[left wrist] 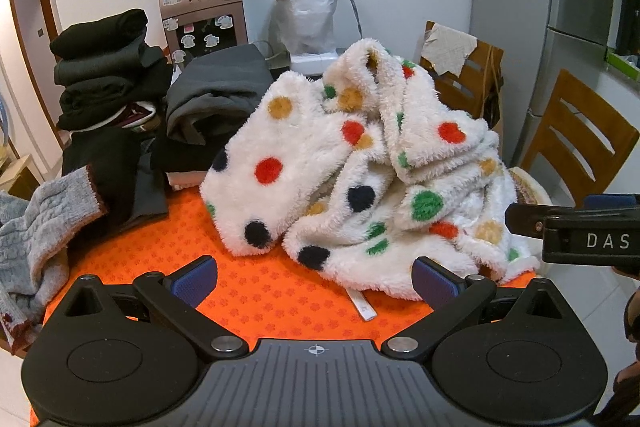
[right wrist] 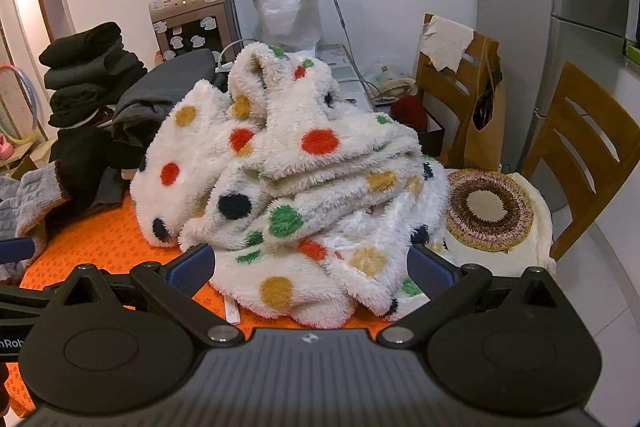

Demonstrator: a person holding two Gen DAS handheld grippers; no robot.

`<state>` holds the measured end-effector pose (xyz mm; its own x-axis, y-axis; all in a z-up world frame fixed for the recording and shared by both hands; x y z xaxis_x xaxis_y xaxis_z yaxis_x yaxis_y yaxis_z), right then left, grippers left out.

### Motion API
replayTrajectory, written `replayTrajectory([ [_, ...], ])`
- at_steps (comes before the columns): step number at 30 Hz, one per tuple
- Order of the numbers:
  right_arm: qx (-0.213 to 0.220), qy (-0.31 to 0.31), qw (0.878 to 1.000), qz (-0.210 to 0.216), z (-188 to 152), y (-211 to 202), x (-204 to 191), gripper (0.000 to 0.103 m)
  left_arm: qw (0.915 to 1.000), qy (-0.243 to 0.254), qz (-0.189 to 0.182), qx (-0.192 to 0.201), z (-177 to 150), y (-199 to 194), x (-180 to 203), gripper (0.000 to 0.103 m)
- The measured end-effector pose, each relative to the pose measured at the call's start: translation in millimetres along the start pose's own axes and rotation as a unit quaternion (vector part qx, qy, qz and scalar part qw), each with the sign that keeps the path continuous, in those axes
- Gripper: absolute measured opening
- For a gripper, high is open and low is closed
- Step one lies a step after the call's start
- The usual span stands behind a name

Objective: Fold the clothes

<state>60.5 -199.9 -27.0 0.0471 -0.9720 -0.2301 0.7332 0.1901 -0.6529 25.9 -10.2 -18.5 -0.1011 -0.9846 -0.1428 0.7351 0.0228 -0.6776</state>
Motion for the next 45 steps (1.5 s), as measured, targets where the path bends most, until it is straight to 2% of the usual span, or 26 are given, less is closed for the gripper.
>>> replayTrajectory([
  [45, -0.004, -0.009, 1.0, 0.0, 4.1, 9.5, -10.3, 0.103, 0.9998, -0.01, 0.008, -0.015, -0.8, 11.5, -9.4, 0.103],
])
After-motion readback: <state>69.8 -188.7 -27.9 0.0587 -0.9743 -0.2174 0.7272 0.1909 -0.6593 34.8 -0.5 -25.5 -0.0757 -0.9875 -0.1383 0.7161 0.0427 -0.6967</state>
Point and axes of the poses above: each gripper's, at about its wrist camera, not at the fingertips, and y roughly the way its jaws point, x to its right, z to its top, the point moved 3 cm from there along y, roughly the way its jaws point, and after that the axes turned 6 degrees about y, right-handed, at the moved point
